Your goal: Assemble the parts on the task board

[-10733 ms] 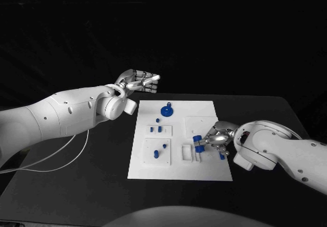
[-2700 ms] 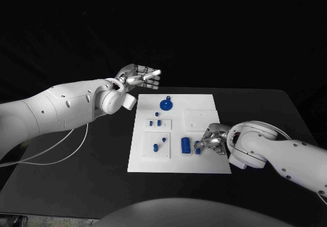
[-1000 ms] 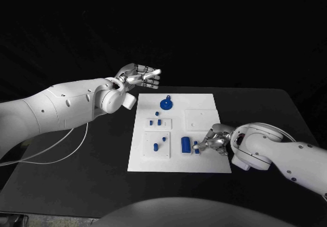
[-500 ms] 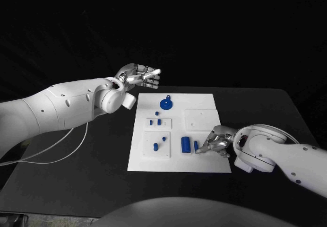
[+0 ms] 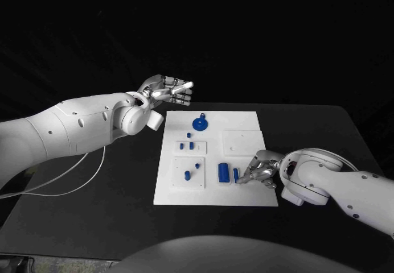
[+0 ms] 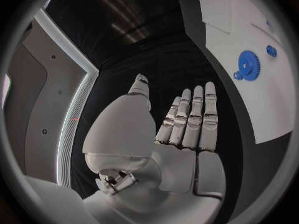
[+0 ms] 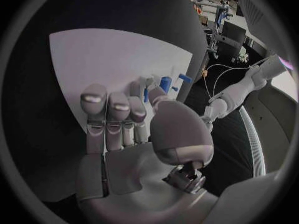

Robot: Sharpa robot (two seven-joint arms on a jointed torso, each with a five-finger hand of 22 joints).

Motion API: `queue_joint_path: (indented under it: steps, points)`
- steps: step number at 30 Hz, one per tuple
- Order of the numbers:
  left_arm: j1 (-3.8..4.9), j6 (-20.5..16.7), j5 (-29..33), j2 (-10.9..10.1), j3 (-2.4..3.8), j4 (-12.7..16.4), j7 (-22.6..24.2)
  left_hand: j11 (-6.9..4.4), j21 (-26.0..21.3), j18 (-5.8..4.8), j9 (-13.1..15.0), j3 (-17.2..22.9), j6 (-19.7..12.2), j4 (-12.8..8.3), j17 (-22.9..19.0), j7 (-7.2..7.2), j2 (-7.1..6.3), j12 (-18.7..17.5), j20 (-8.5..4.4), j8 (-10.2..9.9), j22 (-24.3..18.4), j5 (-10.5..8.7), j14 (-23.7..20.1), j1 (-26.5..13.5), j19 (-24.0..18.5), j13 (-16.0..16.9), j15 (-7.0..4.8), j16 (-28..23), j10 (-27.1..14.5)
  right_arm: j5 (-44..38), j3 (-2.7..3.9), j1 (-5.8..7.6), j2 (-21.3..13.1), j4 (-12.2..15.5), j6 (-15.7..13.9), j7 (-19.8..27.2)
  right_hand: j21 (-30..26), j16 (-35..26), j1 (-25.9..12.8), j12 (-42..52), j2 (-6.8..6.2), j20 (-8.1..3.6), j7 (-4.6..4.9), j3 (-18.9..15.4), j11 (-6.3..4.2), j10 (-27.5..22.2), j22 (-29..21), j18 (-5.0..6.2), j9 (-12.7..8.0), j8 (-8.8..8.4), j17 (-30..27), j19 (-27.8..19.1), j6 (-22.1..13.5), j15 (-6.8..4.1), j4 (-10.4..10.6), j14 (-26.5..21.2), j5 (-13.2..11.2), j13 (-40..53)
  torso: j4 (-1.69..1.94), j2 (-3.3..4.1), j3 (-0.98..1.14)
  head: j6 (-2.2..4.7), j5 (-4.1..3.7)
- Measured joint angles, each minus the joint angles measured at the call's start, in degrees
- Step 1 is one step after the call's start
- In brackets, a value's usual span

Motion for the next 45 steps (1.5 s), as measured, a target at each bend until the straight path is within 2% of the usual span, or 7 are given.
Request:
queue_joint_path:
  steps: [16, 22, 26, 32, 37, 41, 45]
  points:
    - [0.0, 0.0, 0.0, -0.1, 0.0, 0.0, 0.0, 0.0, 0.0, 0.0, 0.0, 0.1, 0.0, -0.6, 0.0, 0.0, 0.0, 0.0, 0.0, 0.0, 0.0, 0.0, 0.0, 0.0, 0.0, 0.0, 0.0, 0.0, 0.0, 0.5, 0.0, -0.06, -1.1, -0.2, -0.2, 1.2, 0.0, -0.2, -1.9, 0.0, -4.5, -0.09, -0.13, 4.3, 0.0, 0.0, -0.1, 0.0, 0.7, 0.0, 0.0, 0.1, 0.1, 0.0, 4.1, 0.0, 0.0, 0.2, 0.02, -0.02, 0.01, 0.6, -0.11]
    - [0.0, -0.1, 0.0, -0.2, -0.01, 0.0, 0.2, 0.01, 0.0, 0.0, 0.0, 0.0, 0.6, -3.4, 0.0, 0.61, 1.03, 0.0, 0.0, 0.0, 0.0, 0.0, 0.0, 0.5, 0.0, 0.0, 0.0, 0.0, 0.4, 3.4, 0.88, -0.13, -2.7, -0.3, -2.5, 7.0, -1.2, -0.9, -1.5, -1.0, -6.38, 0.55, 2.97, -1.1, 1.7, -1.7, -0.7, 0.0, -4.8, 0.0, -0.7, -0.1, -7.1, 0.67, 6.5, -0.4, 2.2, -0.3, -0.04, -0.14, -0.03, 1.84, -0.72]
    - [0.0, -0.3, 0.1, -0.2, -0.02, -0.4, 0.4, -0.16, 0.0, 0.0, 0.0, -0.1, 0.8, -4.2, 0.0, 0.82, 1.38, 0.0, 0.0, 0.0, 0.0, 0.0, 0.2, 0.3, 0.0, 0.0, -0.22, 0.0, 0.6, 6.9, 2.1, 0.58, -2.8, -2.6, -5.2, 13.1, -2.4, -1.6, 0.9, -1.0, -3.94, 1.15, 3.72, -7.7, 2.16, -2.2, -0.8, 0.88, -14.7, 0.0, -1.5, -0.1, -7.8, 1.04, 5.4, -0.5, 4.6, -1.4, -0.16, -0.34, -0.17, 3.79, -1.49]
    - [-0.02, -1.7, 1.1, 0.5, -0.04, -1.9, 1.1, -0.44, 0.0, 0.0, 0.0, -0.4, 2.9, -6.0, 0.0, -0.08, 2.38, 0.0, 0.0, 0.0, 0.0, 1.12, 0.2, 0.5, 0.0, 0.0, -0.25, 0.0, 0.9, 14.6, 4.39, 2.54, -0.5, -11.3, -9.5, 24.0, -8.1, -5.8, 1.8, -4.4, -0.65, 1.37, 3.79, -11.2, 2.7, -4.2, -2.9, 0.84, -17.3, 0.0, -4.8, 0.0, -7.5, 1.57, 2.1, -2.4, 8.4, -4.3, -0.36, -1.22, -0.64, 7.14, -2.69]
    - [0.02, -3.6, 2.6, 1.3, -0.01, -3.8, 1.7, -1.28, 0.0, 0.0, 0.1, -1.5, 6.0, -8.1, 0.0, -1.28, 3.8, 0.0, 0.0, 0.0, 0.0, 2.86, 0.0, 0.4, 0.0, 0.0, -1.08, 0.0, 1.0, 22.4, 6.41, 4.31, 3.8, -21.7, -12.1, 32.0, -25.7, -13.6, 4.1, -21.2, 2.44, 2.92, 4.61, -12.6, 3.28, -10.8, -12.0, 2.2, -19.0, 0.0, -11.6, -2.2, -8.3, 2.7, -1.0, -7.3, 9.5, -18.3, -0.39, -2.47, -0.97, 9.68, -3.51]
    - [0.11, -5.1, 4.2, 2.2, 0.02, -5.9, 2.2, -1.54, 0.0, 0.0, 0.2, -2.5, 7.2, -9.3, 0.0, -1.71, 5.2, 0.0, 0.43, 0.0, 0.0, 3.24, -0.1, 0.4, 0.0, 0.0, -1.57, 0.0, 1.1, 29.5, 8.31, 5.22, 7.0, -30.2, -13.5, 37.6, -36.8, -24.2, 6.6, -37.1, 5.17, 5.67, 5.67, -10.3, 5.48, -14.1, -21.0, 2.25, -21.7, 0.0, -20.3, -9.5, -9.4, 5.65, -3.9, -15.8, 10.1, -36.2, -0.3, -3.17, -0.99, 11.31, -3.7]
    - [0.12, -6.1, 5.7, 3.6, 0.02, -8.2, 2.5, -2.3, 0.0, 1.49, 0.2, -2.9, 7.6, -10.0, 0.0, -2.07, 5.82, 0.0, 1.55, 0.0, -0.1, 3.66, -0.5, 0.4, -0.7, 0.0, -1.99, 0.0, 0.4, 35.8, 9.28, 5.53, 9.8, -36.1, -13.8, 41.5, -42.7, -44.7, 5.2, -53.0, 7.04, 11.53, 7.0, -5.7, 9.35, -13.9, -40.2, 2.41, -26.3, 0.0, -38.4, -20.8, -10.4, 10.87, -7.5, -20.1, 10.1, -62.4, -0.2, -3.76, -0.89, 12.28, -3.57]
